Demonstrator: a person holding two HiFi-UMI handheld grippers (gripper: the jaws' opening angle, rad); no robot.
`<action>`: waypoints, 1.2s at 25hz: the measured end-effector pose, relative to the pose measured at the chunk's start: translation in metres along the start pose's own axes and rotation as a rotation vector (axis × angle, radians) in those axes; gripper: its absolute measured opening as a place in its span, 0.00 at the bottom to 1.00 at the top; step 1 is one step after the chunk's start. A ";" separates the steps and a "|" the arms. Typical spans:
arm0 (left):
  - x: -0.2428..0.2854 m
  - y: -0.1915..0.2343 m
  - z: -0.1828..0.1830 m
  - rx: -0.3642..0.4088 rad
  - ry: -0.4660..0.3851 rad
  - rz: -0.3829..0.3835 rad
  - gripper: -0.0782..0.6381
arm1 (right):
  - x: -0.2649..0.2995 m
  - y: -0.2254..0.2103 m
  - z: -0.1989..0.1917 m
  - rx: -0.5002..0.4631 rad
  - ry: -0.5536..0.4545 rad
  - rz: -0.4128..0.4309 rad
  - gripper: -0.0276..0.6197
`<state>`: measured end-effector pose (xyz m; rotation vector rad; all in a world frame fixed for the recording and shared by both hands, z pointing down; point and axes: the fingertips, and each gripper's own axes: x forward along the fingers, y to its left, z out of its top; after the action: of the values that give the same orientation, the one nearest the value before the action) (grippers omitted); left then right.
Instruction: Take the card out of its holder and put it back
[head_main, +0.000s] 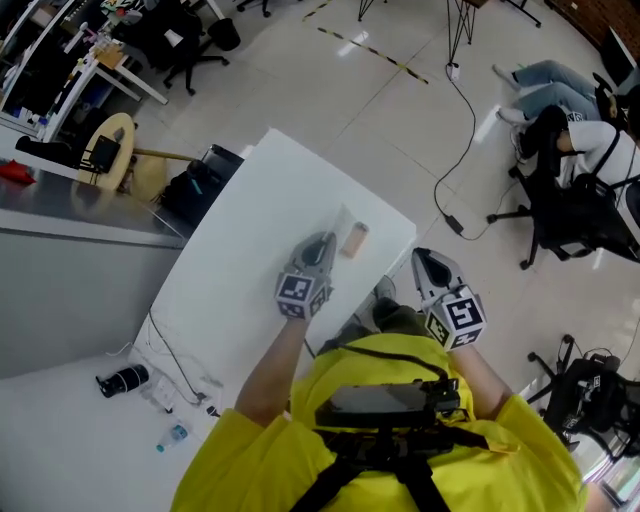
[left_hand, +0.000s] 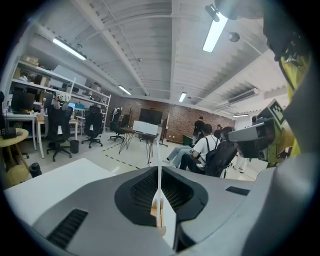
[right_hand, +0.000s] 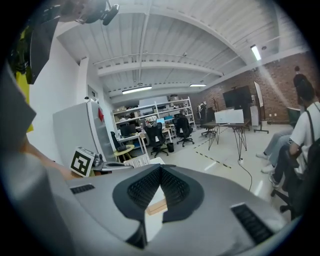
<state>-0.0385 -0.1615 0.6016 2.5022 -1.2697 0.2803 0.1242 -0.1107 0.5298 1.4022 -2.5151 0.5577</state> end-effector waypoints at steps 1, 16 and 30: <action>0.004 0.000 -0.008 -0.004 0.008 -0.005 0.13 | 0.001 0.001 -0.003 0.003 0.007 0.001 0.05; 0.035 -0.006 -0.049 -0.007 0.044 -0.022 0.13 | -0.002 -0.008 -0.024 0.019 0.063 -0.005 0.05; 0.040 -0.011 -0.061 0.036 0.030 -0.012 0.13 | 0.004 -0.009 -0.025 0.010 0.088 0.007 0.05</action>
<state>-0.0079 -0.1629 0.6686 2.5246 -1.2481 0.3397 0.1300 -0.1075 0.5559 1.3421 -2.4520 0.6198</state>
